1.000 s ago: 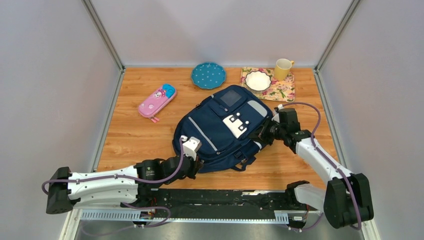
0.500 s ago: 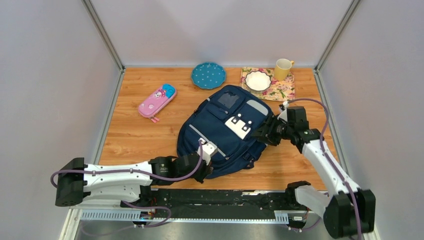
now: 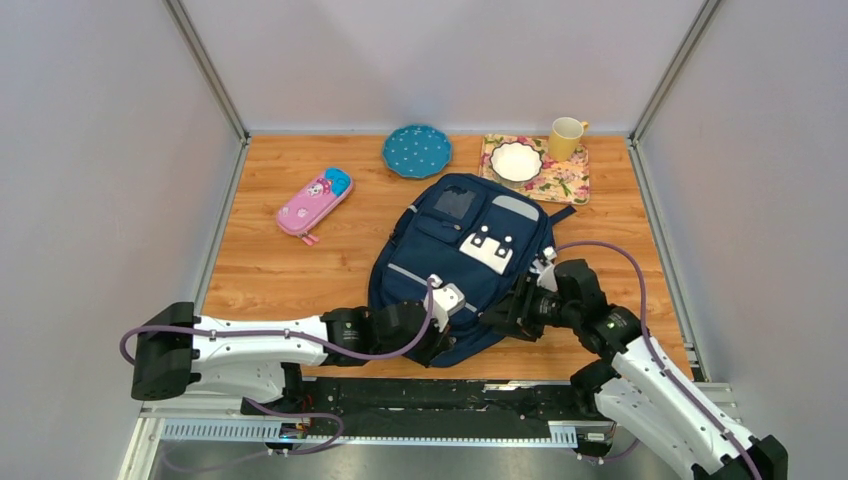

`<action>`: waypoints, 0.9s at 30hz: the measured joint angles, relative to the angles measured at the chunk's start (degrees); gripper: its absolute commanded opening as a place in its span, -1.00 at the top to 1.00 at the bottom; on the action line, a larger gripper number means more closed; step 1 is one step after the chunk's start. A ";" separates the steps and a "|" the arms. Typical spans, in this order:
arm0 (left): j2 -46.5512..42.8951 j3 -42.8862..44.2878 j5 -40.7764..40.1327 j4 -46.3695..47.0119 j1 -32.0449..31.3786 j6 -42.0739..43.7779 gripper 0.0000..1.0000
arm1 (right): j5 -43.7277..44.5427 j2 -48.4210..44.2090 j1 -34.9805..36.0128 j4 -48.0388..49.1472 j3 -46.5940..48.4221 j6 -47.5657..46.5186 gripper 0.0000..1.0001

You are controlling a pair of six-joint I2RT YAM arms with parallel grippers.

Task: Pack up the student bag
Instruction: Unzip the student bag at the center of the board.

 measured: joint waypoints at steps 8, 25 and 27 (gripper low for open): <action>3.06 2.08 1.27 2.75 -1.05 0.85 1.00 | 4.31 3.30 5.31 7.48 -2.78 7.54 -0.04; -2.40 -1.01 -4.28 1.70 -2.23 2.05 1.00 | 8.41 5.92 5.42 6.12 1.18 3.37 1.00; -6.19 -3.32 -6.91 0.02 -2.34 1.97 1.00 | 8.09 6.25 5.11 5.55 1.70 1.86 1.00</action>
